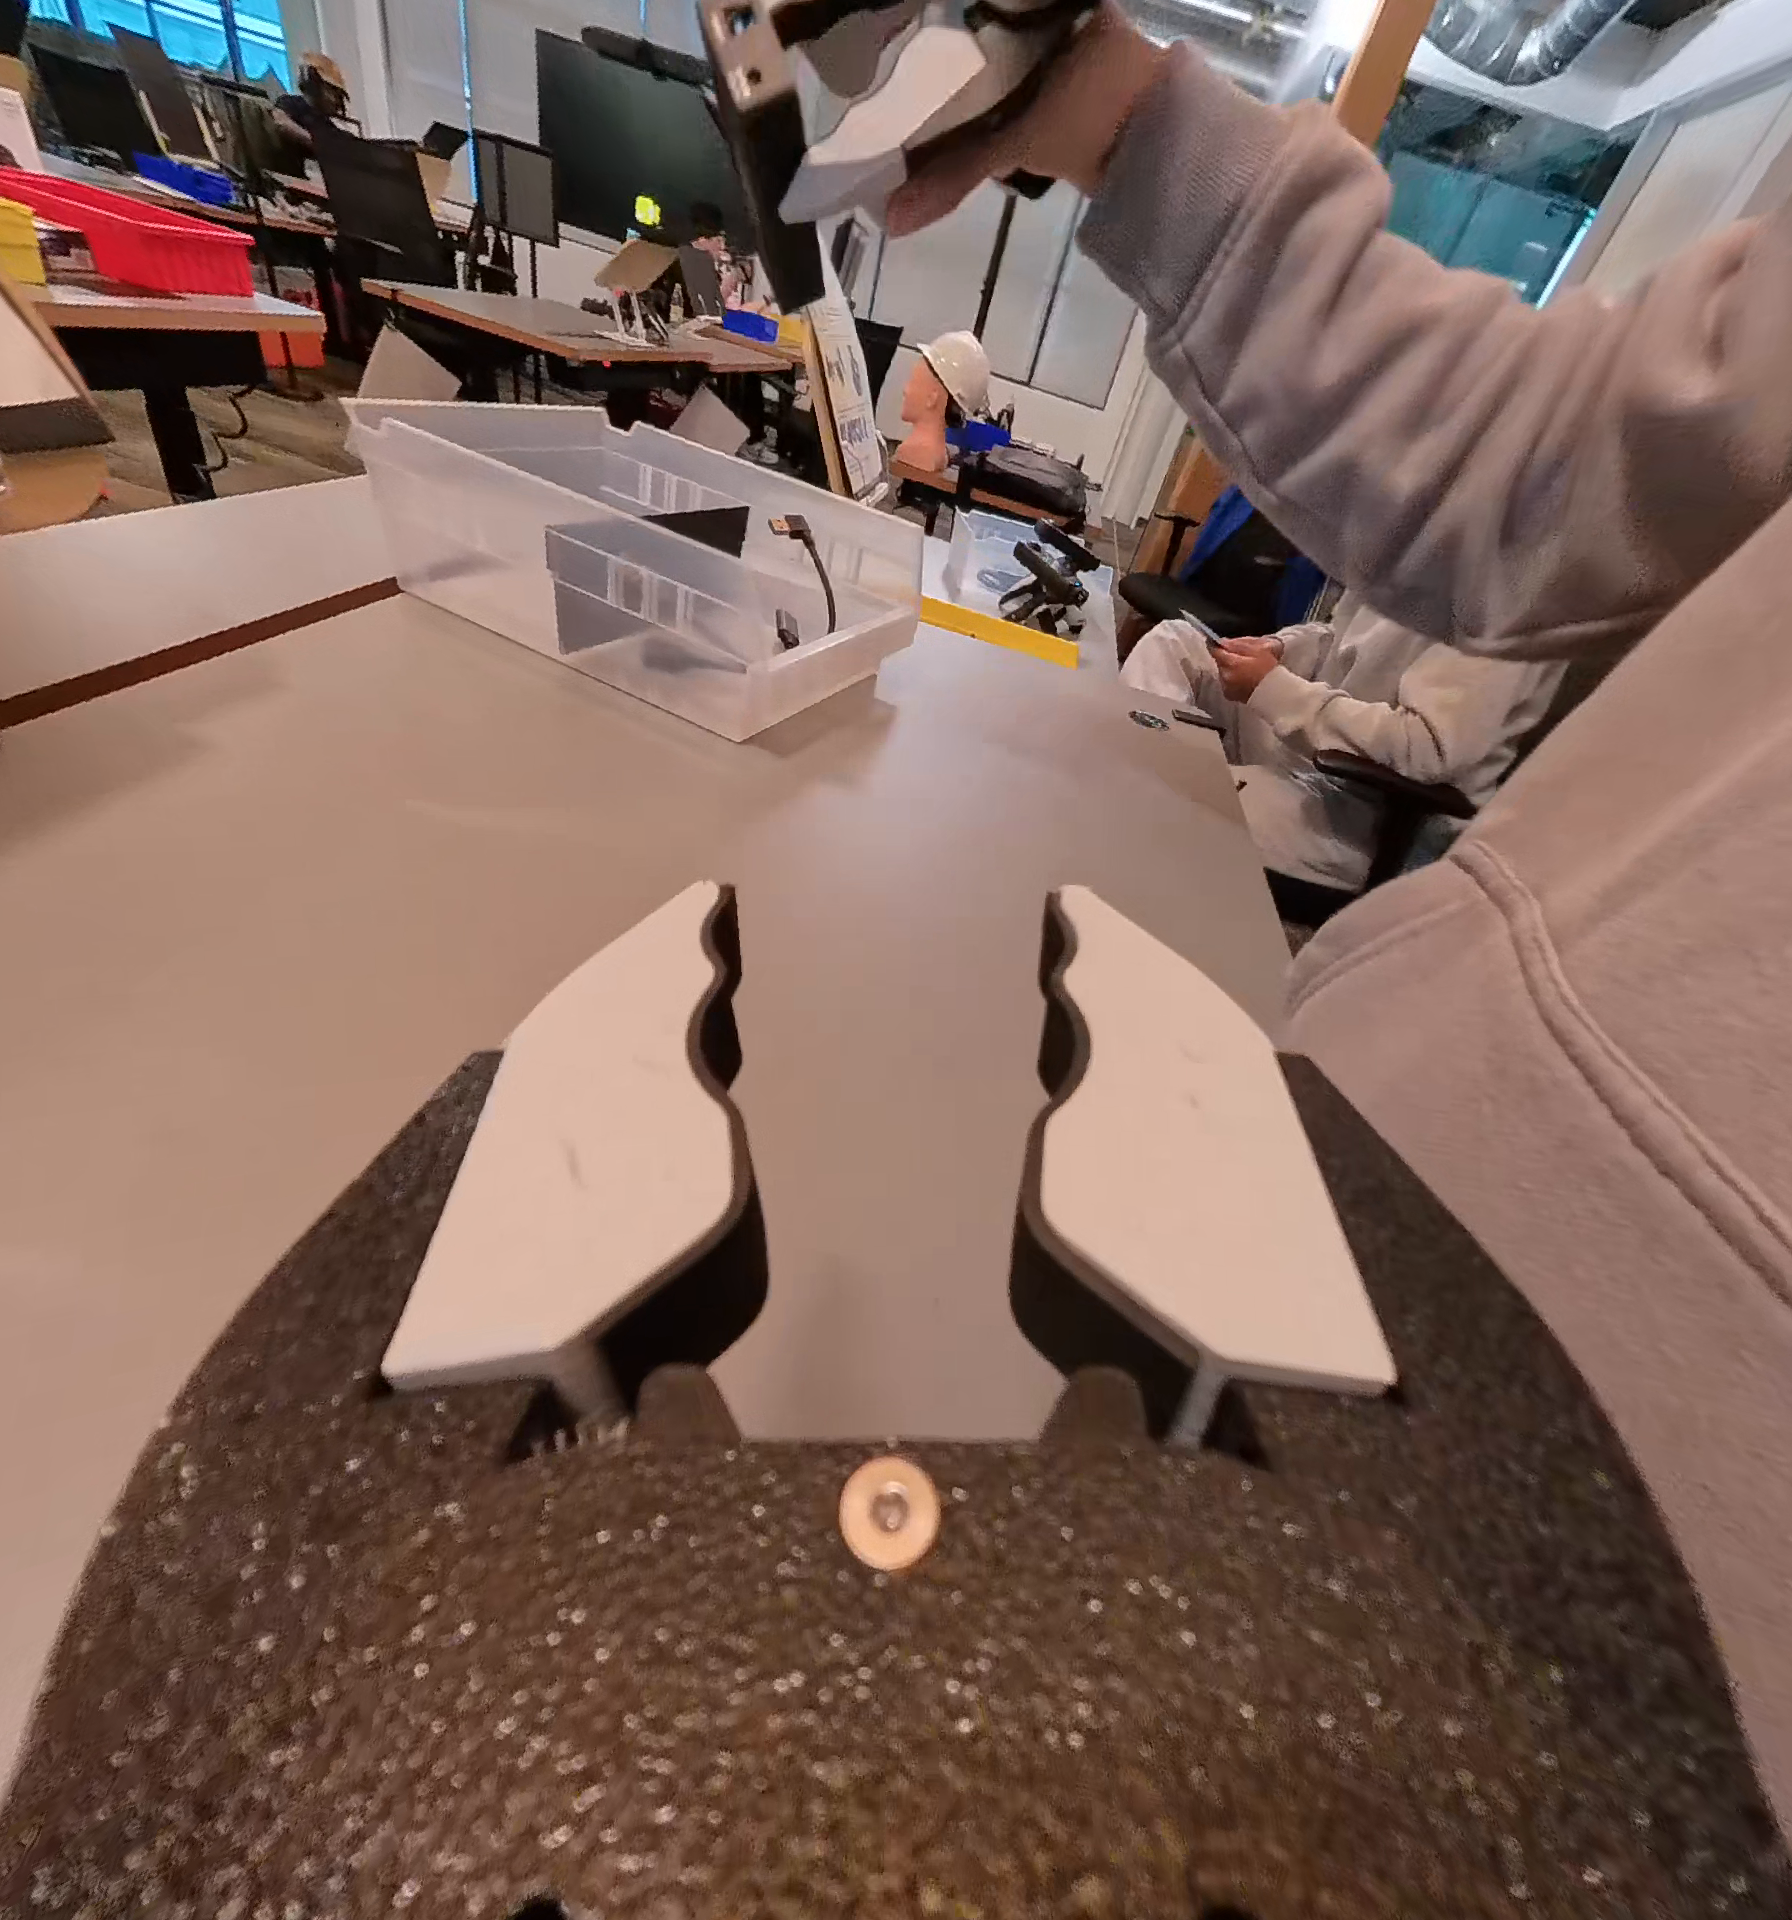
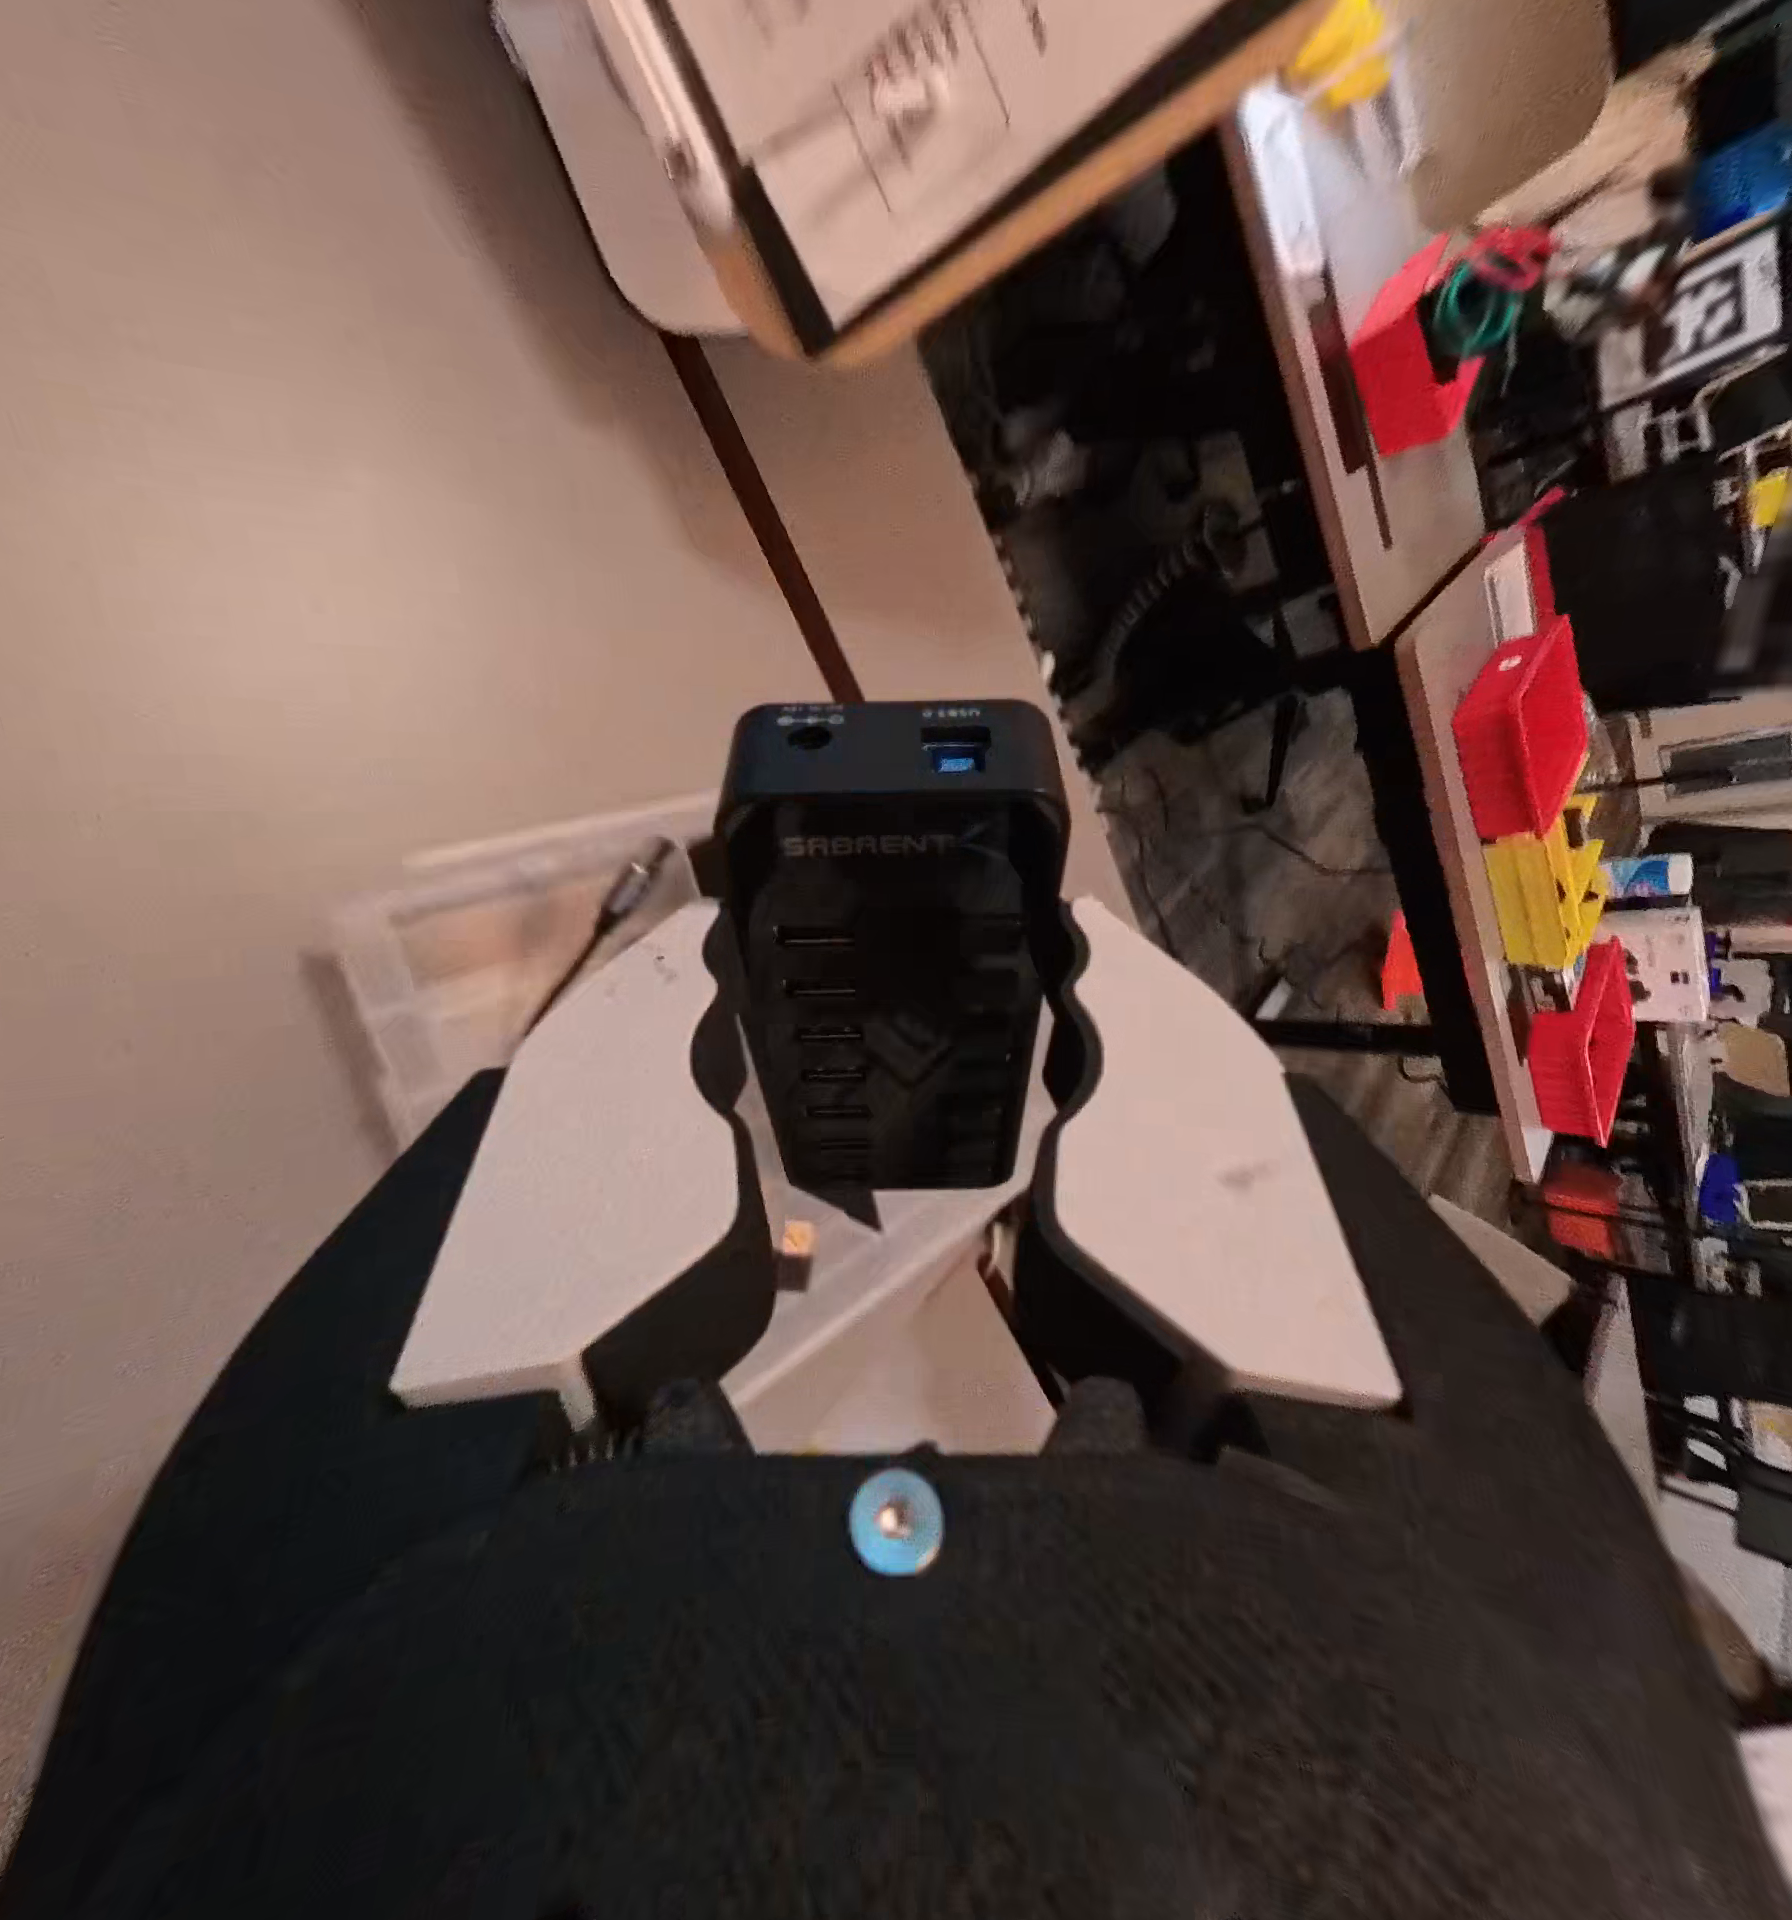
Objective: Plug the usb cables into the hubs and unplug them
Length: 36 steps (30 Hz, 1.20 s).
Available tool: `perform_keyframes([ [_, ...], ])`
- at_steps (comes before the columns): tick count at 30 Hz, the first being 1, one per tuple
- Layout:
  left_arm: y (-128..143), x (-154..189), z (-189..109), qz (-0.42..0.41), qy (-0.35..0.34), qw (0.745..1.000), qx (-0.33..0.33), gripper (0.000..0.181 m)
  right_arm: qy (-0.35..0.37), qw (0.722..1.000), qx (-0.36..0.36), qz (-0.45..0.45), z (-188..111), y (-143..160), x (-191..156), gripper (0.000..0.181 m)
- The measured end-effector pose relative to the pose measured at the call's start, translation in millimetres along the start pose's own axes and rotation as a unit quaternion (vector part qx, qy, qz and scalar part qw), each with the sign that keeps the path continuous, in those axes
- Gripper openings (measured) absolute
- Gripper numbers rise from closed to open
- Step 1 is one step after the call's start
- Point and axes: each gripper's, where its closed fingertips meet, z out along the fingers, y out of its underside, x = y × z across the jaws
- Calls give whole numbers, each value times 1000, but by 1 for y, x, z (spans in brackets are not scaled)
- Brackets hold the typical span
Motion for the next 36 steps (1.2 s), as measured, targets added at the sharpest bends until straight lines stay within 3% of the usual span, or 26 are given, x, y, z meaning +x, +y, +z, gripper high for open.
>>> perform_keyframes([
  [3,1,-1,0,-4,0,1000,1,52,-27,996,-88,-18,33,47,25,57],
  [8,11,-2,3,-2,-2,1000,-20,52,-93,978,-185,-17,87,98,35,57],
  [12,19,-5,1,-12,-8,999,-29,51,-149,962,-228,2,127,120,26,57],
  [20,21,-21,-9,-45,-34,998,-13,48,-206,930,-302,-43,196,153,8,57],
  [28,14,-22,-10,-31,-41,998,-23,48,-306,887,-343,-51,225,184,-29,57],
  [36,13,-25,-11,-34,-39,998,-22,48,-322,873,-362,-61,229,188,-31,58],
])
